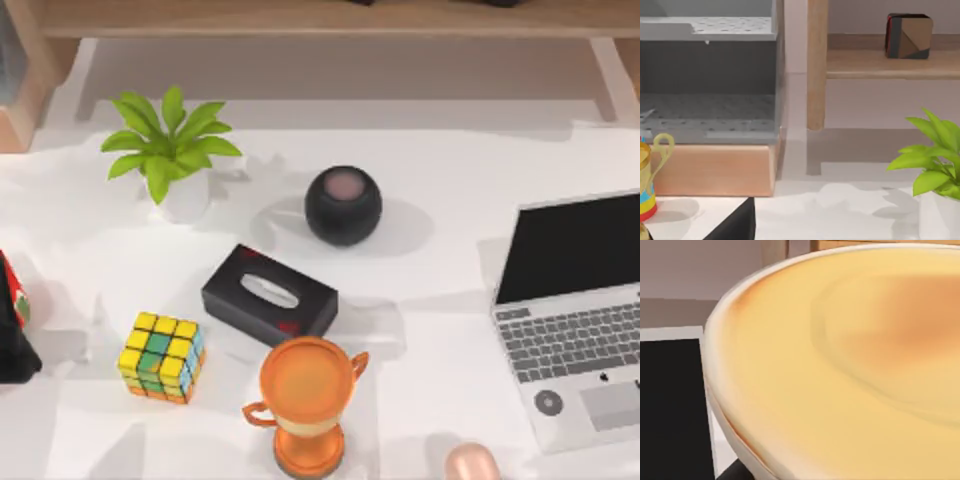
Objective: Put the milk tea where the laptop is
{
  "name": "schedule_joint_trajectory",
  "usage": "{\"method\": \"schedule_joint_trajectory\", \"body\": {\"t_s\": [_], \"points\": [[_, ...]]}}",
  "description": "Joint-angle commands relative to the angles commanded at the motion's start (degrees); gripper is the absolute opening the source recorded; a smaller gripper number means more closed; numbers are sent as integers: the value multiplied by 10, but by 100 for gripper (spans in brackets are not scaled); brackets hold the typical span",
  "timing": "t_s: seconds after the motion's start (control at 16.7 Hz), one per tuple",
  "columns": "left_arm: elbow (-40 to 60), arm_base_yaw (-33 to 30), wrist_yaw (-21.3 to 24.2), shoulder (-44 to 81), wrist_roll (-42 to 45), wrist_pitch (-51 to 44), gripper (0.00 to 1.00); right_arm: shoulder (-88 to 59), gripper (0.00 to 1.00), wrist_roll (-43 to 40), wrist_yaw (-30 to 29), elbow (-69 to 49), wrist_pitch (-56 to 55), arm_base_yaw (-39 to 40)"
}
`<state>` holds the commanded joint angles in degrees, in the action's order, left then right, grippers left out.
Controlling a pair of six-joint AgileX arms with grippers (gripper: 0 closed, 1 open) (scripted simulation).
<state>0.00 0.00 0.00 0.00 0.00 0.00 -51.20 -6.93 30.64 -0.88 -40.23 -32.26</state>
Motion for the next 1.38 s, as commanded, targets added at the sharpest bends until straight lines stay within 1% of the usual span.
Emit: {"method": "schedule_joint_trajectory", "body": {"t_s": [0.42,0.66,0.9,1.14,1.38], "points": [[0,0,0,0,0,0,100,-92,0,0,0,13,-136,-1],[0,0,0,0,0,0,100,-144,0,1,0,29,-193,-4],[0,0,0,0,0,0,100,-180,0,2,0,52,-204,-5],[0,0,0,0,0,0,100,-181,0,2,0,53,-203,-5],[0,0,0,0,0,0,100,-181,30,2,0,53,-203,-5]]}}
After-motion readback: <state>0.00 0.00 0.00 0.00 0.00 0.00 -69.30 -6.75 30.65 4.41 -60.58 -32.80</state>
